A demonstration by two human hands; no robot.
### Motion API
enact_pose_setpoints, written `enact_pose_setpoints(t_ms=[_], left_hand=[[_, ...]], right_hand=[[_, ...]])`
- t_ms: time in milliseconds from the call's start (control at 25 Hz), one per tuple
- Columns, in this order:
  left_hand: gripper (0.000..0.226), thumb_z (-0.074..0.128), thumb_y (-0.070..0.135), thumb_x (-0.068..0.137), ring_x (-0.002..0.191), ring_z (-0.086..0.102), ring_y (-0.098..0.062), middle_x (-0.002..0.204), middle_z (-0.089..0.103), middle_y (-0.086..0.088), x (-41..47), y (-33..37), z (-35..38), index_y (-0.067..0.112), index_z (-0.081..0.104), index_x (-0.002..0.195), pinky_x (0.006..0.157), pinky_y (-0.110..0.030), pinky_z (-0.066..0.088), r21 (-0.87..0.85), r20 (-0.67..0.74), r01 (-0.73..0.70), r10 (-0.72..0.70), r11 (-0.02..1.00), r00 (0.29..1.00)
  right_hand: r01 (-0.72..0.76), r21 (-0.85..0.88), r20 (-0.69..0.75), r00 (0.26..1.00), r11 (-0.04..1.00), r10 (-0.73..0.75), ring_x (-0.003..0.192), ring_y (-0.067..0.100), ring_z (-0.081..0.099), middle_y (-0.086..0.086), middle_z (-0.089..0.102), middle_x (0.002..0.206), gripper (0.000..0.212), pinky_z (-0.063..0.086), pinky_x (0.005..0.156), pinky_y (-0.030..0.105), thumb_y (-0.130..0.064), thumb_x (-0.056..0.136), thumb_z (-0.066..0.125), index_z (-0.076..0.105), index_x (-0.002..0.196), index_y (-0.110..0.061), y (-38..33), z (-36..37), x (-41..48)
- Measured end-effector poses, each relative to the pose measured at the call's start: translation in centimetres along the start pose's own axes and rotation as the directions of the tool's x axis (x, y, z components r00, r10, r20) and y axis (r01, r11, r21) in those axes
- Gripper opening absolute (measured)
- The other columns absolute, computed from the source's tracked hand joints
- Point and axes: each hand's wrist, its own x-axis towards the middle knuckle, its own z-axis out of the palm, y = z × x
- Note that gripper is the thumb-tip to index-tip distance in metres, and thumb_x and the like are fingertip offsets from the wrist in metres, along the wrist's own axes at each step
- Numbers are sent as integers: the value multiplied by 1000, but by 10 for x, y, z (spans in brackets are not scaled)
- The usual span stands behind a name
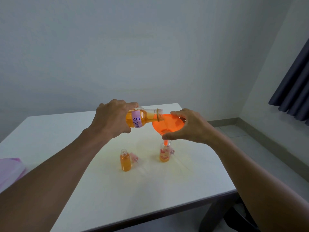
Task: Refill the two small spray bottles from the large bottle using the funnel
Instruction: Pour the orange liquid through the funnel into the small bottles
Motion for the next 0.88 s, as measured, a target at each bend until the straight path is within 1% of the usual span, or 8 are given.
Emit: enact_pose_setpoints(t_ms=[160,600,680,880], left_hand=[[78,84,35,65,105,58,-25,107,65,2,0,0,1,38,50,135,78,-37,43,14,-4,-6,6,1000,1000],[76,83,35,66,103,57,-25,104,64,3,2,-2,-3,40,49,133,74,-35,41,41,-22,-25,26,999,999],[76,83,35,67,104,58,-25,105,65,2,2,-2,-4,40,48,134,74,-35,41,46,-23,-25,26,999,999],[76,82,35,66,103,58,-25,105,65,3,1,-2,-5,39,48,134,75,-35,42,57,-29,-24,25,998,999]], right_hand=[[4,7,-1,1000,1000,-4,109,14,52,-5,54,130,105,46,81,27,-65,56,87,50,145,-22,0,0,1],[5,3,5,1000,1000,-5,109,16,55,-6,55,126,107,50,82,29,-67,53,87,52,144,-22,0,1,2],[10,0,9,1000,1000,-10,109,16,55,-6,55,127,108,52,83,30,-68,53,87,52,144,-22,0,0,2],[9,6,6,1000,1000,-9,109,16,55,-6,56,127,108,51,84,30,-67,53,87,52,144,-22,-1,0,2]])
